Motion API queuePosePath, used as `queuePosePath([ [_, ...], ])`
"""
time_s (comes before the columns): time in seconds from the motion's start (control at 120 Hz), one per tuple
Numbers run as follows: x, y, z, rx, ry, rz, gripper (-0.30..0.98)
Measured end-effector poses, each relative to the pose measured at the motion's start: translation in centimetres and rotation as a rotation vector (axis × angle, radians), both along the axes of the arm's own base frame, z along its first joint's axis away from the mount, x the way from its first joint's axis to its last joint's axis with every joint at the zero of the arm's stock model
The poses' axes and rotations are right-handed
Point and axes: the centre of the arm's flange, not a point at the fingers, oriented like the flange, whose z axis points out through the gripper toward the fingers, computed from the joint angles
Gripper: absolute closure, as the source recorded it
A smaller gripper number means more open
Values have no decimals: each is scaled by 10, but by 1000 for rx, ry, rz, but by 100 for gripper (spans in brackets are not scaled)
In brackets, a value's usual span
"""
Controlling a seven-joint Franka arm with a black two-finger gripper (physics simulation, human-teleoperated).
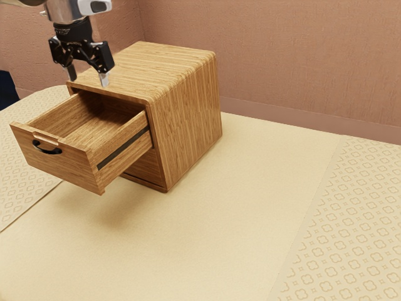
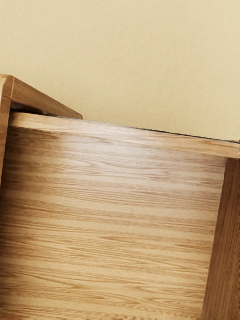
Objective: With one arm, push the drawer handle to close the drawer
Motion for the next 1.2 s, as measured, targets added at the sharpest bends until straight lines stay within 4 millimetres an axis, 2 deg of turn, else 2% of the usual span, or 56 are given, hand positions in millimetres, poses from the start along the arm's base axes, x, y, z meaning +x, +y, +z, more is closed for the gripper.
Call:
queuePosePath([
  [0.15,-1,11,0,0,5,26,0],
  [0.233,-21,11,79,11,-123,35,0],
  [0.3,-34,8,104,12,-147,34,0],
  [0.425,-42,-13,109,10,-115,0,0],
  [0.65,-48,-76,105,5,-68,-123,0],
  [0.692,-60,-84,110,7,-69,-139,0],
  [0.742,-94,-86,100,17,-38,-139,0],
  [0.825,-168,-86,64,44,24,-129,0],
  [0.925,-225,-82,20,54,65,-116,0],
  [1.042,-260,-73,-12,52,64,-105,0],
  [1.2,-282,-65,-52,61,68,-104,0],
])
